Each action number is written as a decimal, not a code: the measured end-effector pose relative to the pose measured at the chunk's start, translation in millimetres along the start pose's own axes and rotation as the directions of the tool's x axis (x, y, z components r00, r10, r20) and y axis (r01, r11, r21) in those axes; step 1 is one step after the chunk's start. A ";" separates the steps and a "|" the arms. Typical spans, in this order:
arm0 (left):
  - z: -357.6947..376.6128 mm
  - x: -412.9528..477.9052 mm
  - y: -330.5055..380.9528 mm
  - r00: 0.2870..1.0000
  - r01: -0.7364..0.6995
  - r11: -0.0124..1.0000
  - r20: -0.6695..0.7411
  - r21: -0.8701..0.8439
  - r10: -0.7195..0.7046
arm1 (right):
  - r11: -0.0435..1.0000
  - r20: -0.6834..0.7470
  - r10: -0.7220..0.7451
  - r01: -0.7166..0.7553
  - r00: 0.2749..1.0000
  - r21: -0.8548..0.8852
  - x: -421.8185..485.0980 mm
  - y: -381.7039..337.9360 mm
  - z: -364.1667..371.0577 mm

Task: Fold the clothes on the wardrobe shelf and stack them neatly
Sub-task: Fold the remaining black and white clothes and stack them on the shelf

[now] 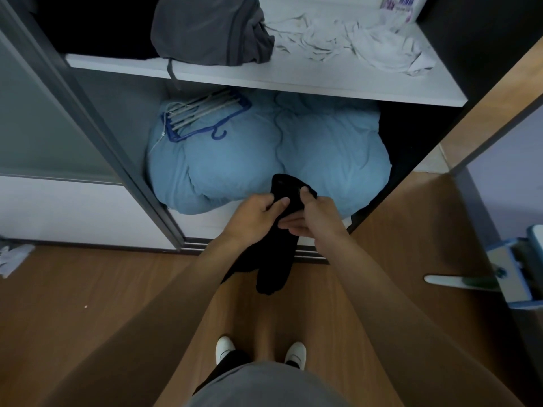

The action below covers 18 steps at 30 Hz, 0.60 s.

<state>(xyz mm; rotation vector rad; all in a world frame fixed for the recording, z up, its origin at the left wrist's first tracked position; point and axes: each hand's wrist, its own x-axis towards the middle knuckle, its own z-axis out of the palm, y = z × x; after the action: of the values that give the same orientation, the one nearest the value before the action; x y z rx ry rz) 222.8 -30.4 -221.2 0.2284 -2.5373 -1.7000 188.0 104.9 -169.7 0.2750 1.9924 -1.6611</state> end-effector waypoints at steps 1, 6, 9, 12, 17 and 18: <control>-1.9 -0.3 -0.4 1.000 -0.010 1.000 0.022 -0.002 0.010 | 1.000 0.007 0.003 -0.003 1.000 0.008 0.5 -0.7 -1.3; -6.2 -1.8 -1.1 0.987 -0.005 0.999 0.159 0.047 -0.002 | 0.992 -0.043 -0.057 0.051 0.997 -0.117 5.6 -4.0 -7.5; -2.5 1.6 -4.2 0.994 -0.042 0.987 0.104 0.155 0.026 | 0.973 -0.036 -0.124 0.114 0.992 -0.202 6.6 -3.2 -10.0; -2.0 6.1 -4.2 0.997 -0.062 0.980 0.066 0.189 0.050 | 0.947 0.028 -0.166 0.167 0.986 -0.273 3.5 -3.5 -11.8; -15.1 9.9 3.5 0.966 -0.237 0.933 0.170 0.271 0.196 | 0.624 0.116 -0.599 0.553 0.792 -0.552 1.0 -8.0 -30.2; -18.1 10.2 5.4 0.956 -0.269 0.921 0.198 0.283 0.218 | 0.560 0.232 -0.622 0.632 0.748 -0.536 1.5 -9.7 -33.9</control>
<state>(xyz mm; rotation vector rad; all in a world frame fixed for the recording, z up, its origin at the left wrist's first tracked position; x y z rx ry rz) 215.0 -46.6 -209.5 -0.2148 -2.7989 -1.2790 173.2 134.9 -158.6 -0.7835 2.6562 -1.2491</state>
